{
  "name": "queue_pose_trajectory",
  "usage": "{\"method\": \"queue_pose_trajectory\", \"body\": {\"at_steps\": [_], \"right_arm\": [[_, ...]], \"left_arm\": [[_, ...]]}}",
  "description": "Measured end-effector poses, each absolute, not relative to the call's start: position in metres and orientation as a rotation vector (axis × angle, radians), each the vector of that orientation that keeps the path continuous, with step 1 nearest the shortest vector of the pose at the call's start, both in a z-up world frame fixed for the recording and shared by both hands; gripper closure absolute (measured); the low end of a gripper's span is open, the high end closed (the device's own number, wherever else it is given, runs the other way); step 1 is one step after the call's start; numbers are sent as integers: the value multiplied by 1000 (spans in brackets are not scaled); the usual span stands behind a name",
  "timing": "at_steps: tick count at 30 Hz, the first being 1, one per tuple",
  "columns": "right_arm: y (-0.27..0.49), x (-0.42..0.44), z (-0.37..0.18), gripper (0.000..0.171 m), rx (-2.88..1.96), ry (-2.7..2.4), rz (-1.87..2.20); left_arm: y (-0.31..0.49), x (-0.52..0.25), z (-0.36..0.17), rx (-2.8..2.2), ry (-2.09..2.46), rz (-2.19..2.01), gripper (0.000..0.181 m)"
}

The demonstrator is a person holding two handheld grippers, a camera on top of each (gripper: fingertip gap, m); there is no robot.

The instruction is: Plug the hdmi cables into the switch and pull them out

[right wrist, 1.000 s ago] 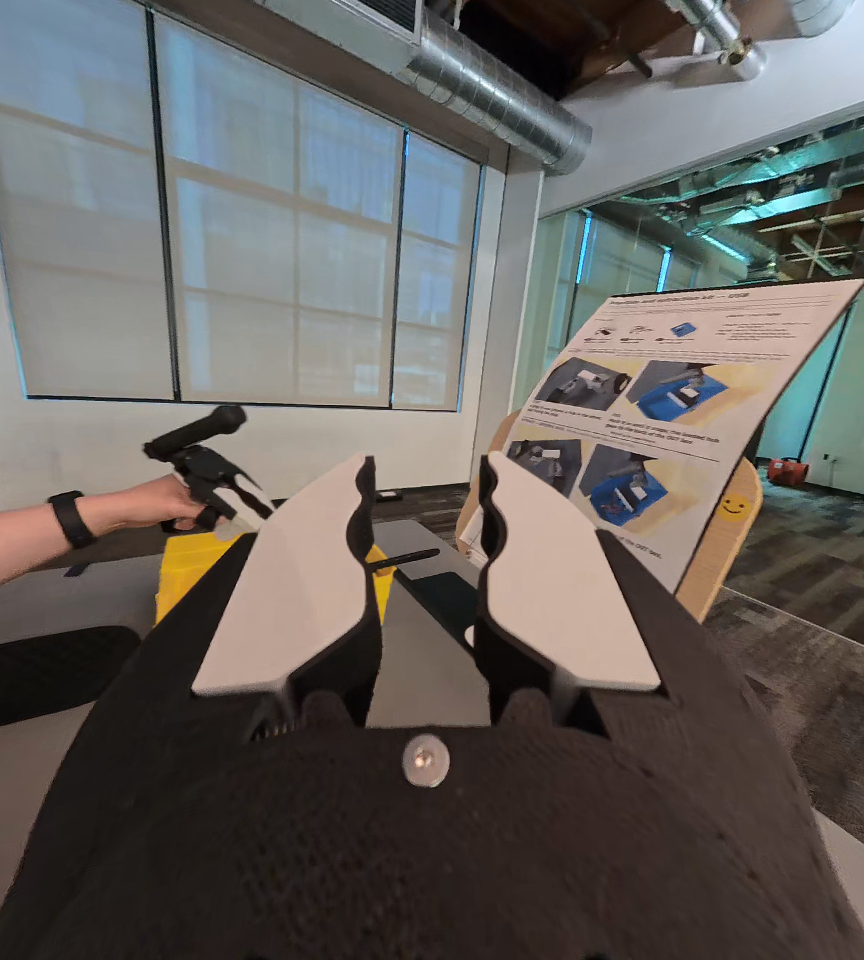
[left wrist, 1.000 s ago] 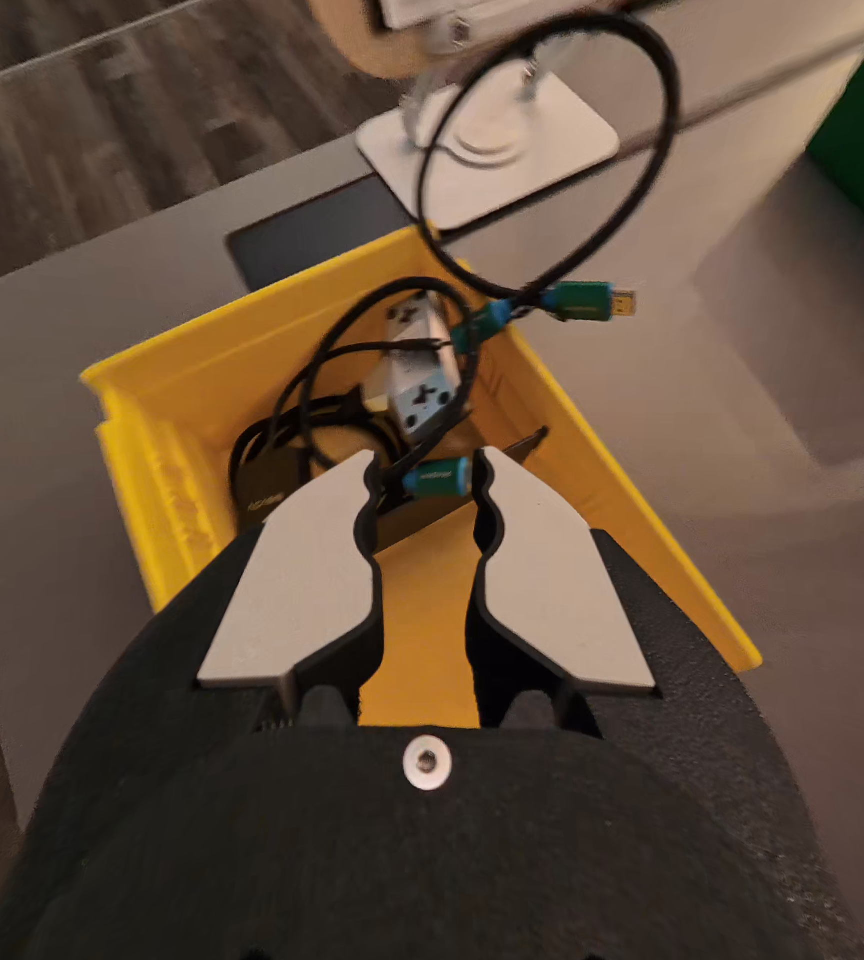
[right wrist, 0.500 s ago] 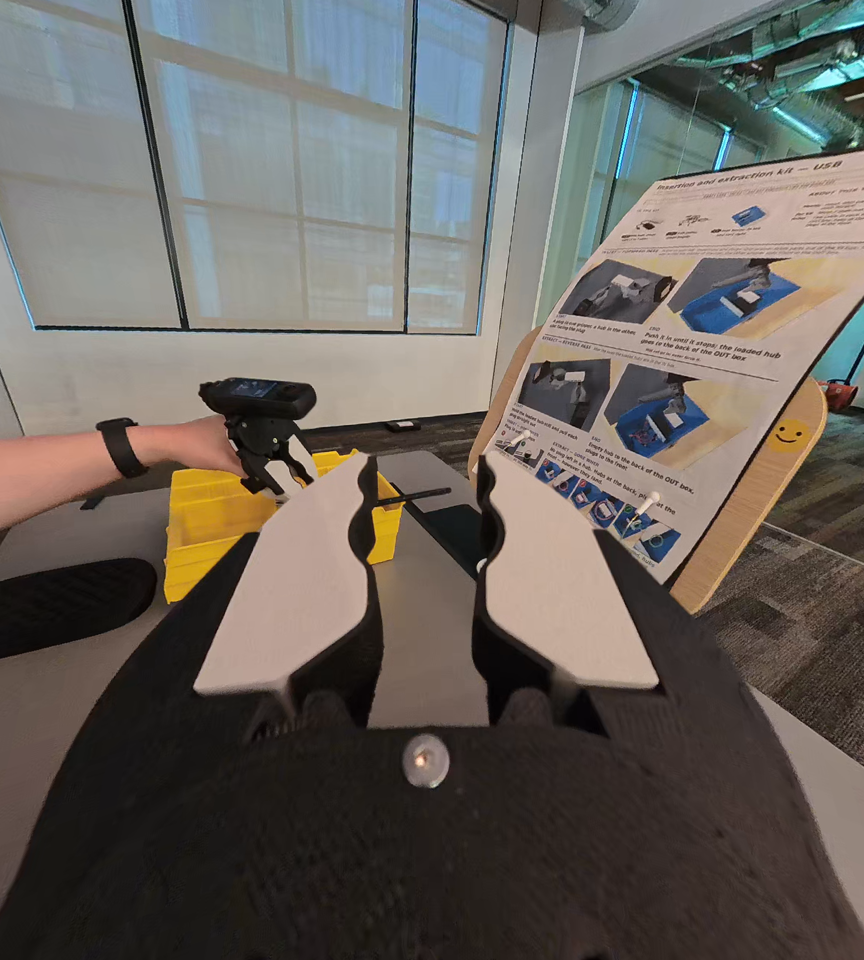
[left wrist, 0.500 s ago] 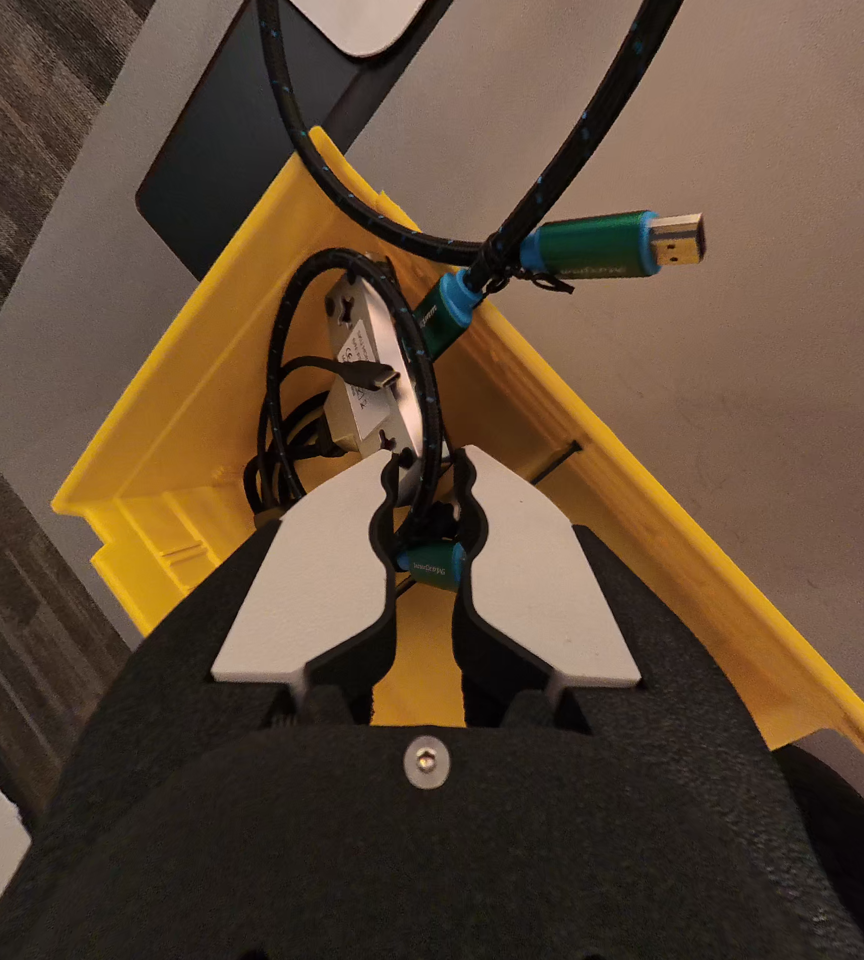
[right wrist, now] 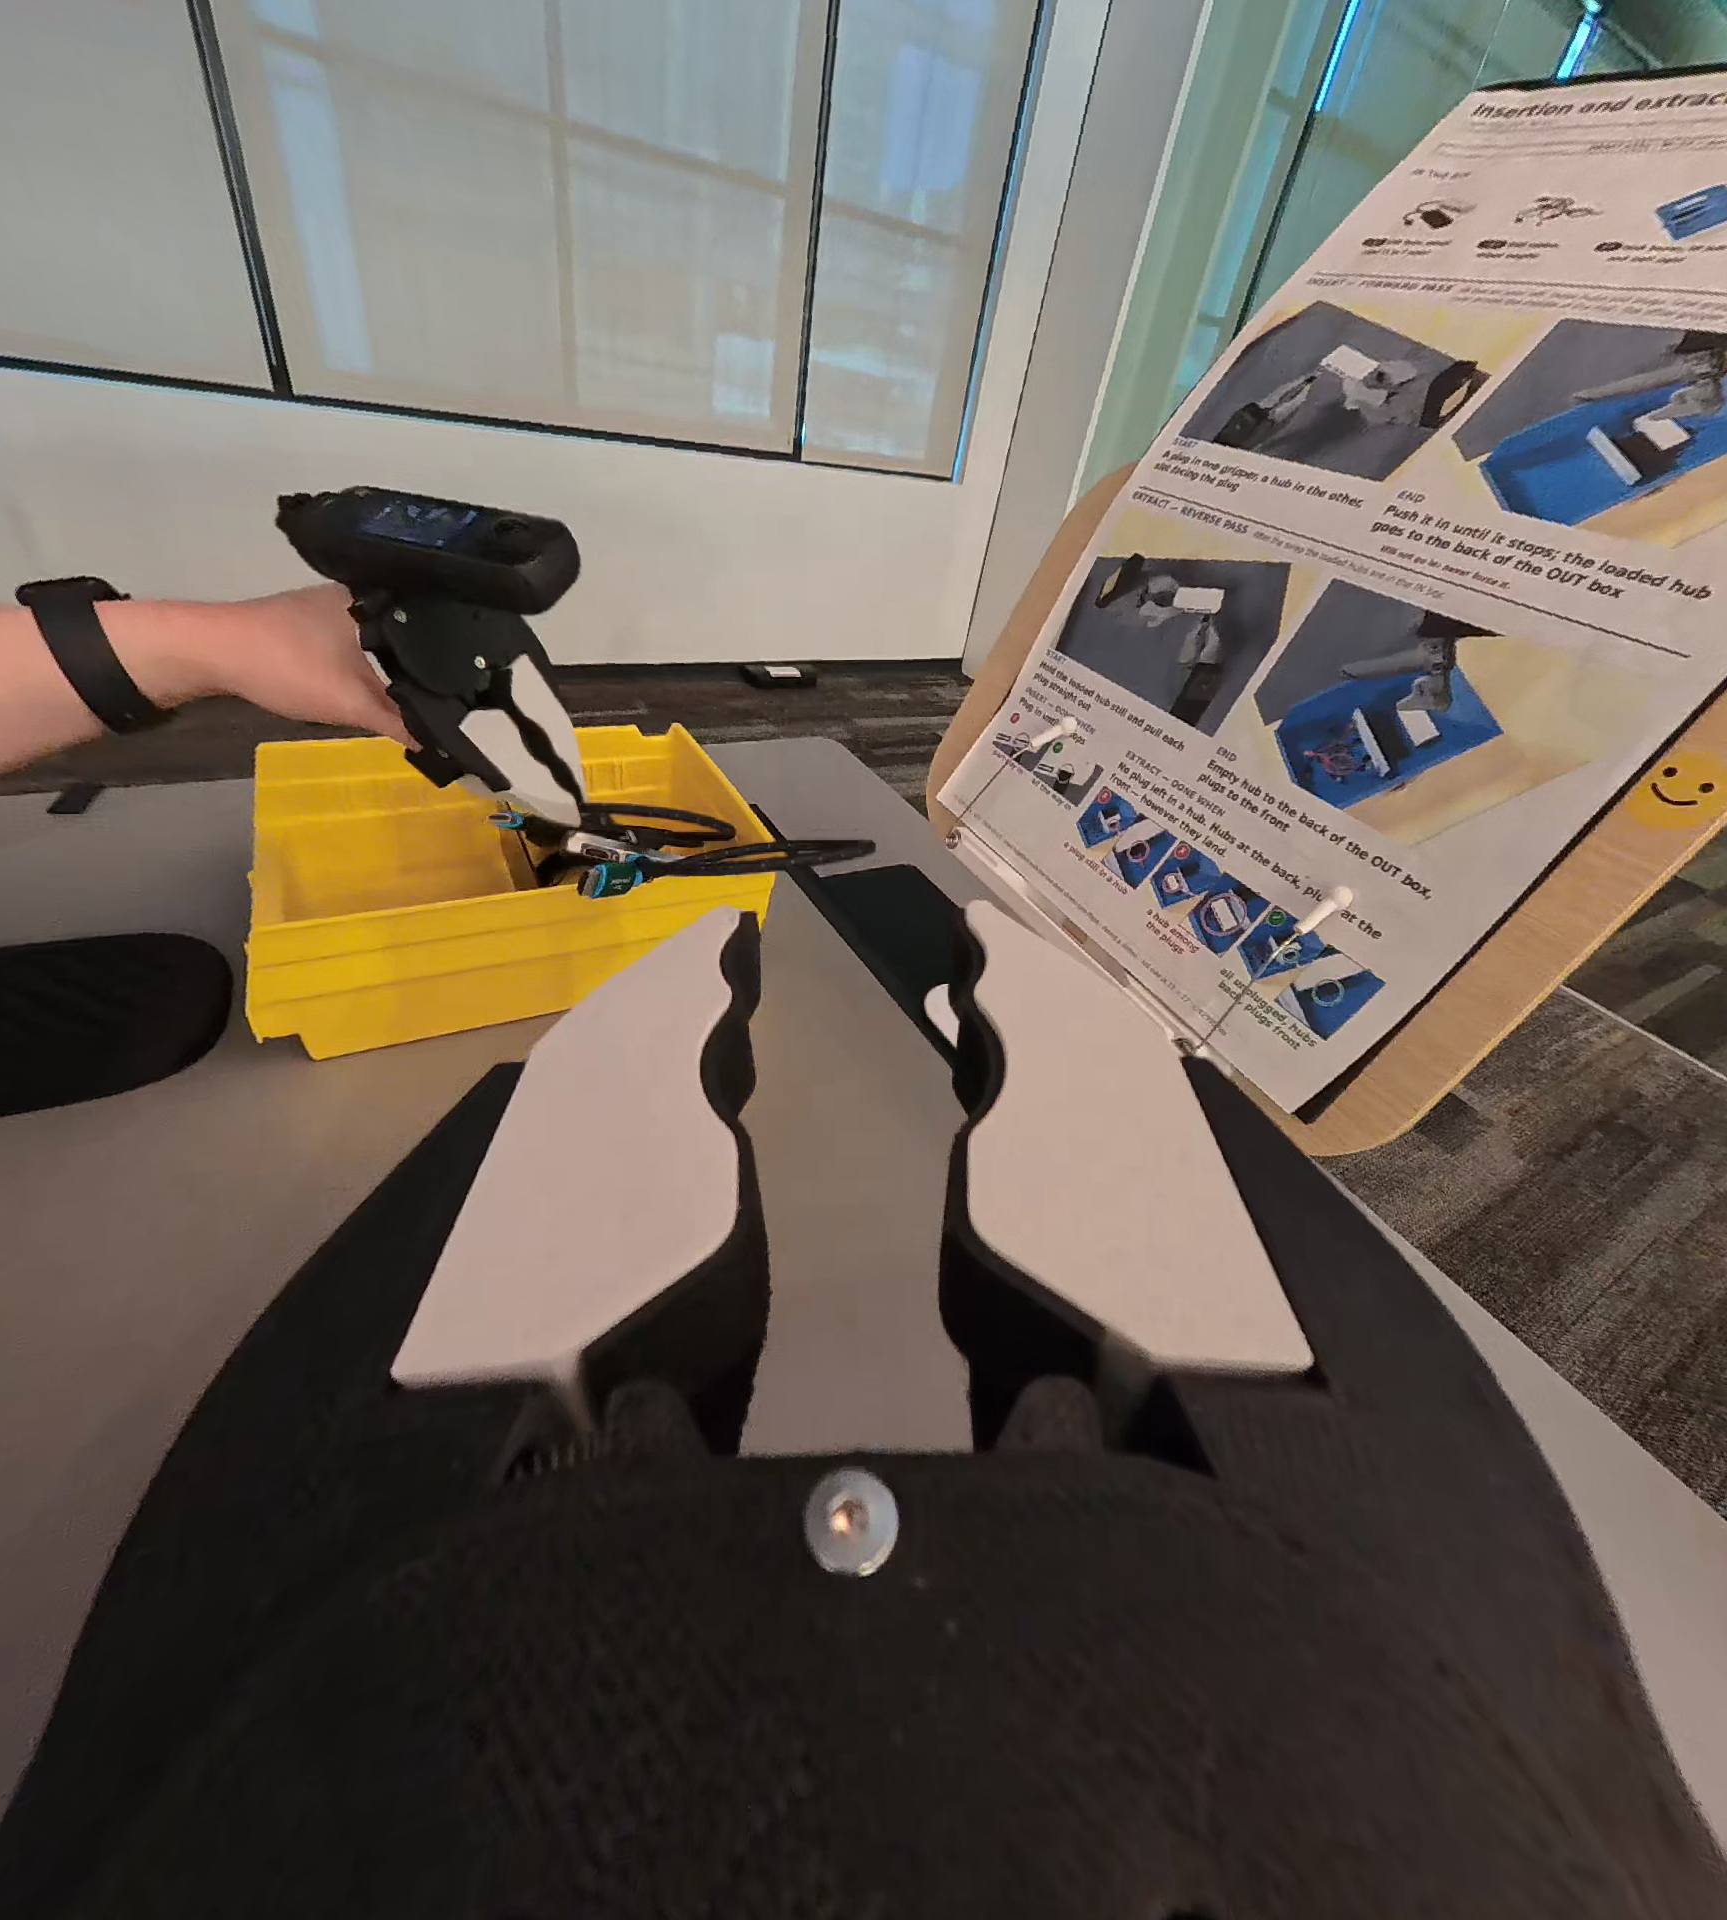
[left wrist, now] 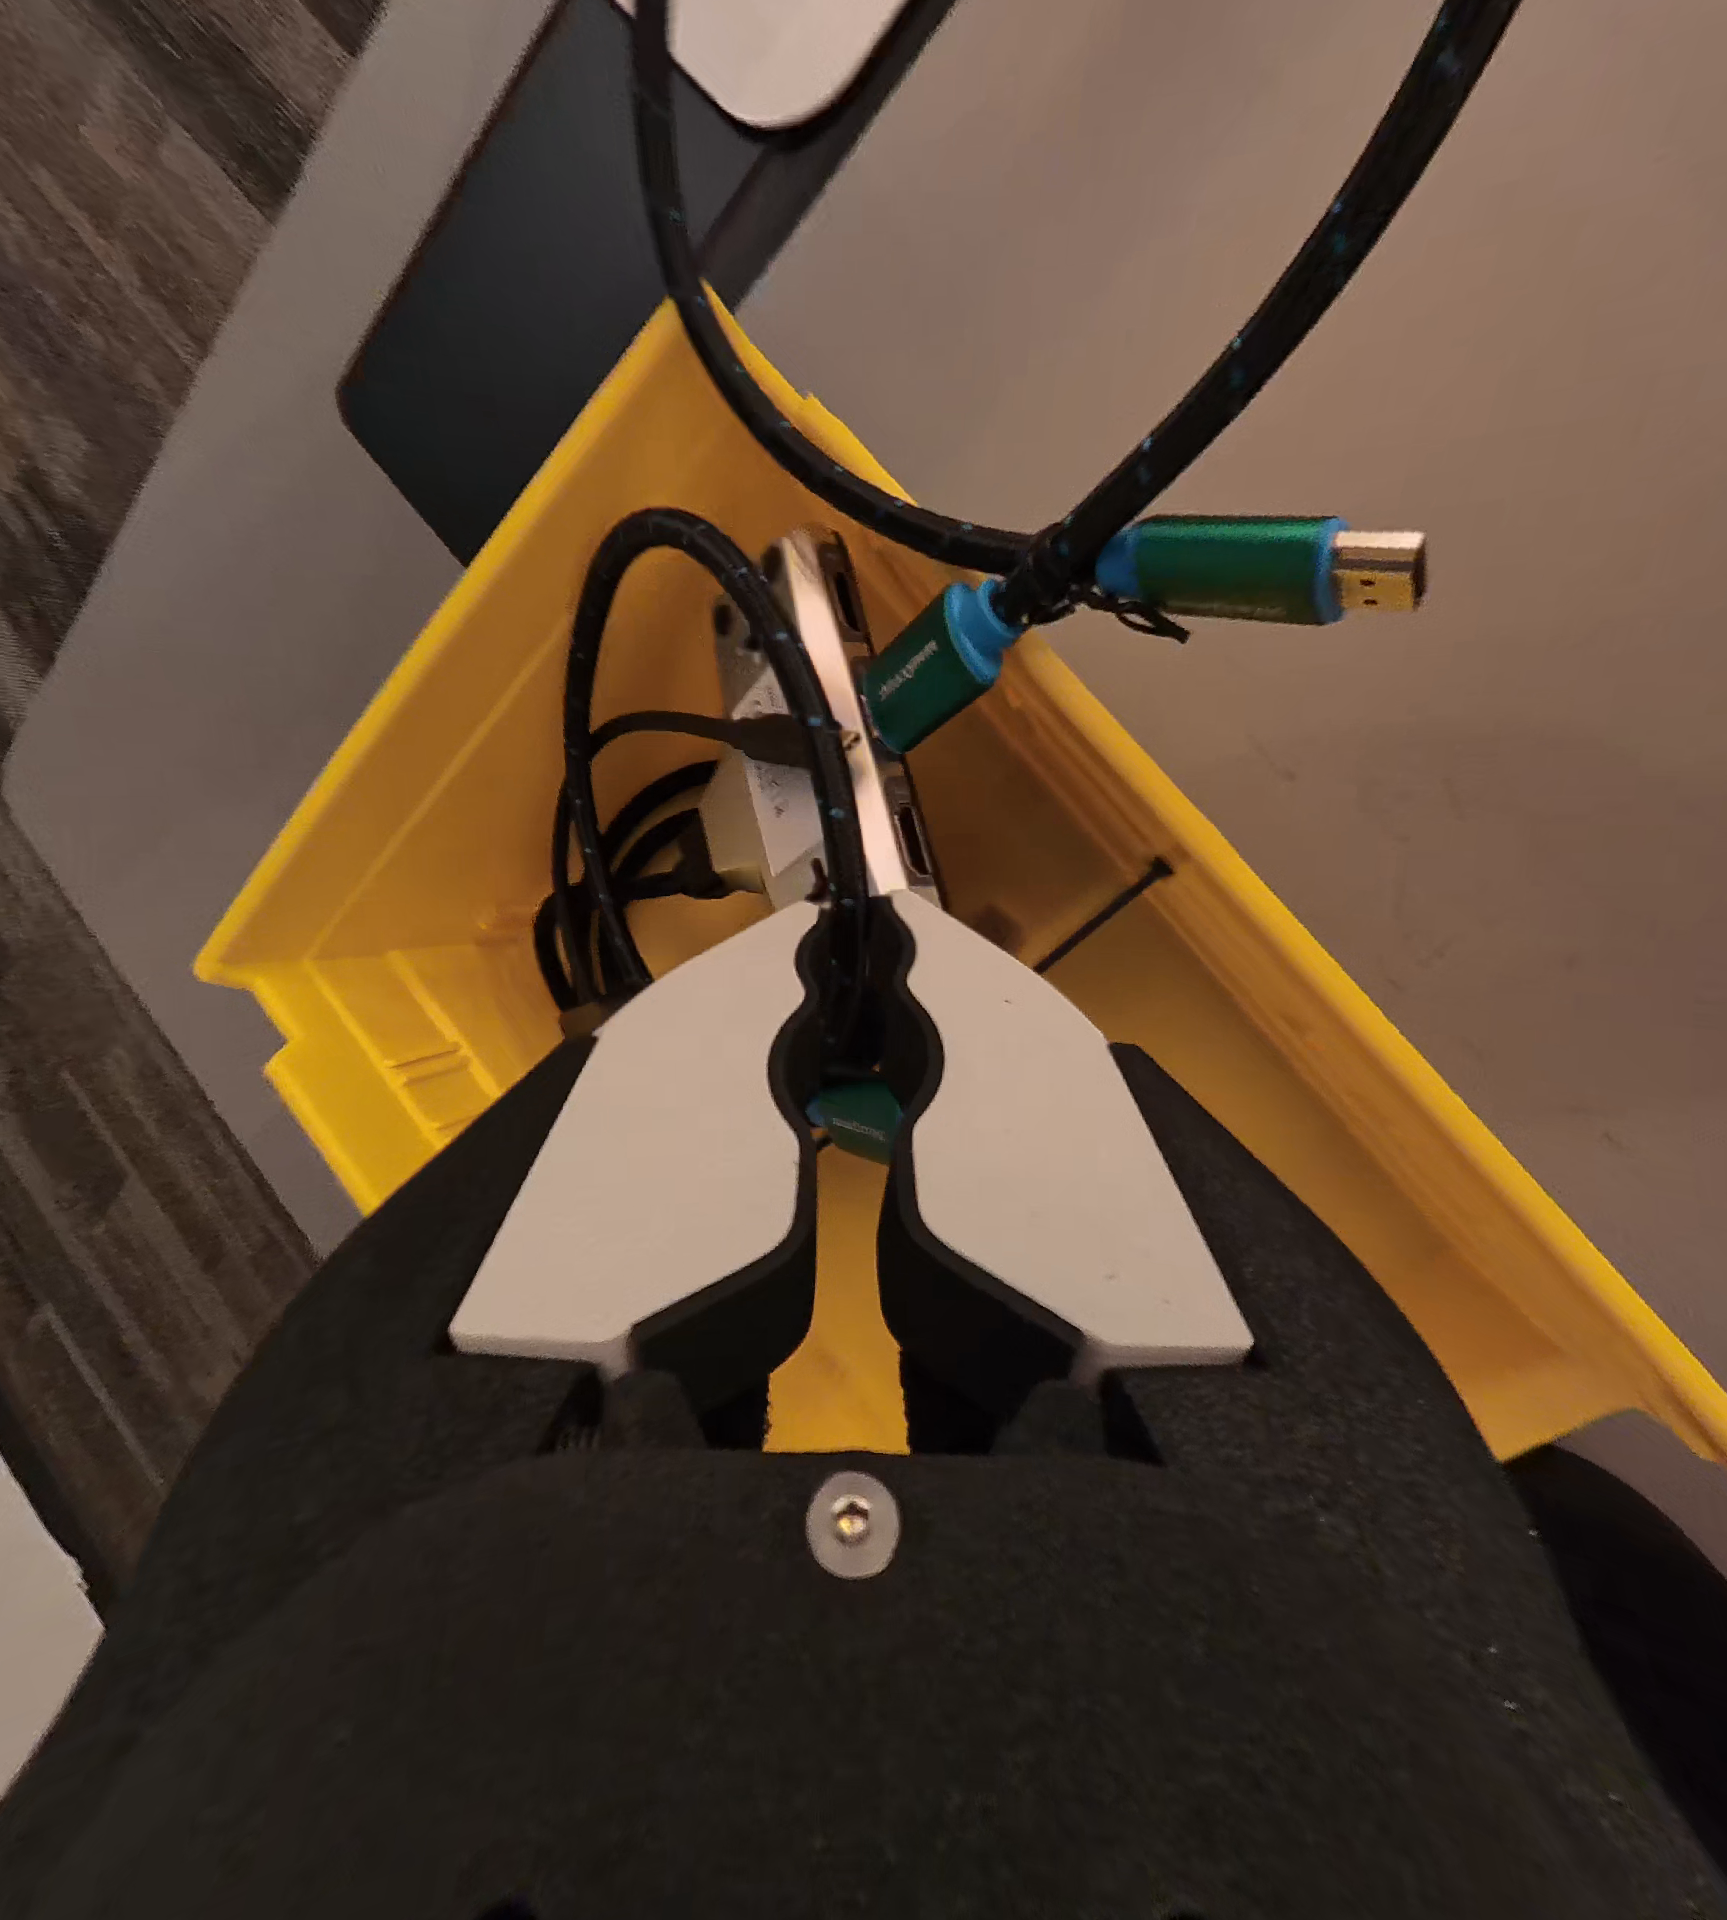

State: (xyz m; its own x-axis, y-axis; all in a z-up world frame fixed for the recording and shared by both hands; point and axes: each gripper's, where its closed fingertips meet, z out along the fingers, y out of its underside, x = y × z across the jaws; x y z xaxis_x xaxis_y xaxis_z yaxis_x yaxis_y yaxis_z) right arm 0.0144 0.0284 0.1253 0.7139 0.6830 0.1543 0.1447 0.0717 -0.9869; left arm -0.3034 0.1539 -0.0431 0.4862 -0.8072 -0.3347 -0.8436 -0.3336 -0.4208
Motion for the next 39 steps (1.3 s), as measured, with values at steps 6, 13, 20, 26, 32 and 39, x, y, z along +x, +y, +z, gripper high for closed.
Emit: {"method": "queue_pose_trajectory", "body": {"at_steps": [6, 13, 20, 26, 32, 39], "right_arm": [[28, 18, 128, 136, -1458, -703, 486], [32, 19, 121, 137, -1487, -694, 522], [34, -4, 109, 137, -1512, -765, 547], [18, -66, 88, 136, -1463, -985, 725], [-10, -131, 63, 126, -1330, -1173, 993], [-13, -129, 103, 91, -1078, -967, 1074]], "left_arm": [[162, -313, -29, -2178, 1270, 106, 175], [176, -341, 33, -2121, 1069, 98, 174], [147, -320, 103, -1930, 1061, -14, 175], [97, -269, 166, -1722, 1151, -102, 175], [28, -207, 212, -1529, 1267, -292, 175], [-63, -144, 240, -1299, 1439, -667, 175]]}}
